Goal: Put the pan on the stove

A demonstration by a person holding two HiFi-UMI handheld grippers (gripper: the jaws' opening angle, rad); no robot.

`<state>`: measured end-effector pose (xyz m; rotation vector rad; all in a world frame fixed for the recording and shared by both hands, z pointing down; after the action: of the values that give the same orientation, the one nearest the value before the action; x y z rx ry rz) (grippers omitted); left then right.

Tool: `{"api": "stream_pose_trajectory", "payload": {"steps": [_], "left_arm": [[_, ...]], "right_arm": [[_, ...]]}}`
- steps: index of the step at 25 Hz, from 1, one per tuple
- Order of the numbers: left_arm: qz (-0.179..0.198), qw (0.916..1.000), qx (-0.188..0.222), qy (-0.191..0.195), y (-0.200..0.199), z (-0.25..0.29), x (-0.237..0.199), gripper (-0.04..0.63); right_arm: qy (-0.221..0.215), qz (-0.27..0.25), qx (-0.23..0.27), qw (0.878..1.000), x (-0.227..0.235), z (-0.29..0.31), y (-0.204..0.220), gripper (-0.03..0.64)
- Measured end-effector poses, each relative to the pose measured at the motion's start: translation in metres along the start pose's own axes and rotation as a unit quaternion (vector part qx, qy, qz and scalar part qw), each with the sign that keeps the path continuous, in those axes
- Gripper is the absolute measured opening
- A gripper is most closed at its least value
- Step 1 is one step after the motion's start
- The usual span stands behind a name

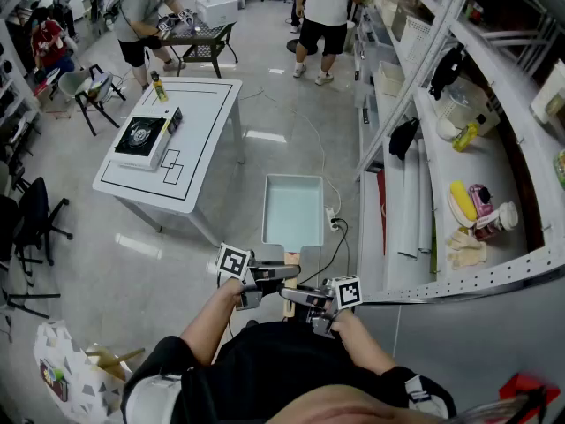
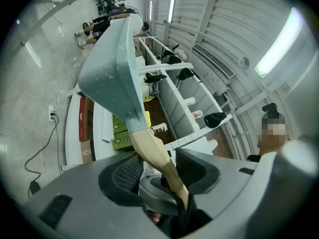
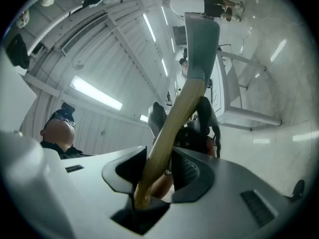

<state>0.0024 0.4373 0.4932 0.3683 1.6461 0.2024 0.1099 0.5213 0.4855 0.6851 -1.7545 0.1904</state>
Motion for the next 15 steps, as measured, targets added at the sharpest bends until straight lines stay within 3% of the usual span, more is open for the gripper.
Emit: {"api": "stream_pose_trajectory", "payload": {"steps": [7,11,15], "left_arm": [[-0.017,0.9988,-0.013,0.045,0.024,-0.067,0.009,0.21],[-0.011,0.9999,-0.011,-0.004,0.023,-0.102,0.006,0.21],[-0.064,0.9978,0.014,-0.01,0.035,-0.107,0.014,0.213]], "right_arm": [[0.009,0.021,0.014,1.0,0.006,0.041,0.067,0.149],[0.011,0.036,0.009,0.999,0.012,0.06,0.083,0.151],[0.008,0.037,0.0,0.999,0.005,0.06,0.085,0.164]]}}
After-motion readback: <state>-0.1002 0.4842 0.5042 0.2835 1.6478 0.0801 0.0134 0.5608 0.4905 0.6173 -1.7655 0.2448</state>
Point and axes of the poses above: the fingertips, and each gripper's own axes: z forward along the fingers, x to its right, y out of its underside, the point moved 8 cm from there along -z, backward along the fingers, and after that the axes turned 13 degrees about x, right-handed, at the moved point
